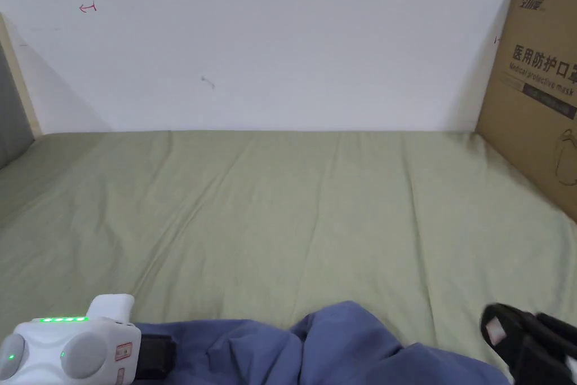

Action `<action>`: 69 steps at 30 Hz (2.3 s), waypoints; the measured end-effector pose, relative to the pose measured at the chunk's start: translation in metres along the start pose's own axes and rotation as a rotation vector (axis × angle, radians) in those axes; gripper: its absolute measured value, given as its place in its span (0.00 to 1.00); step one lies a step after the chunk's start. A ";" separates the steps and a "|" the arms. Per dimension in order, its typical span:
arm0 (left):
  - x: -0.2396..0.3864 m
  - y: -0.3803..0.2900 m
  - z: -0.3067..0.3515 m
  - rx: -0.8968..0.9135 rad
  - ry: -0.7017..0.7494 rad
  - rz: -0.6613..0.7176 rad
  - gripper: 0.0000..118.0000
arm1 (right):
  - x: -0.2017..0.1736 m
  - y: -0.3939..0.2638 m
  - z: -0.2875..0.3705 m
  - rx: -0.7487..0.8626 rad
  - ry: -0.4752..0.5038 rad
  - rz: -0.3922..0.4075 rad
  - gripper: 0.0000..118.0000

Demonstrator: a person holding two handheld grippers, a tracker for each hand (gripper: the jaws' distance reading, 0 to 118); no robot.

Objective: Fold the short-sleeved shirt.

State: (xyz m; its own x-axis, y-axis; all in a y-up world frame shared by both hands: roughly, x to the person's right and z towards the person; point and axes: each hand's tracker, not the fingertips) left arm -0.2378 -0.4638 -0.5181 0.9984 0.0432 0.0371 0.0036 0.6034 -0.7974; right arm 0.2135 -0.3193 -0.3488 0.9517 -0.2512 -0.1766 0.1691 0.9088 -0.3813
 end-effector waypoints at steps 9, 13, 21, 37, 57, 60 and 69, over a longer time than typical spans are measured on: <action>-0.009 -0.027 0.136 0.353 -0.169 0.036 0.03 | -0.003 0.049 -0.158 -0.411 0.059 0.129 0.03; -0.001 -0.052 0.191 0.485 -0.213 0.087 0.03 | -0.002 0.036 -0.229 -0.638 0.052 0.067 0.82; 0.022 -0.069 0.221 0.507 -0.215 -0.018 0.03 | 0.000 -0.016 -0.303 -0.933 -0.123 0.147 0.95; -0.027 -0.001 0.298 0.574 -0.173 0.096 0.03 | 0.054 0.166 -0.047 -0.323 -0.089 0.001 0.02; 0.029 0.282 0.378 0.780 -0.179 0.074 0.03 | 0.024 0.456 0.008 0.192 -0.282 0.051 0.02; 0.029 0.317 0.358 0.808 -0.184 0.086 0.03 | 0.019 0.486 -0.011 0.262 -0.329 0.067 0.02; 0.073 0.322 0.268 0.807 -0.161 0.119 0.03 | 0.046 0.459 -0.073 0.356 -0.403 0.134 0.02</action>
State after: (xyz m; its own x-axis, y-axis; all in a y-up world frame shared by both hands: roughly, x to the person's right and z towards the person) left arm -0.1786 -0.0527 -0.6104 0.9689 0.2192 0.1150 -0.2046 0.9706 -0.1265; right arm 0.3161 0.0617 -0.5975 0.9818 -0.0418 0.1854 0.0494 0.9981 -0.0367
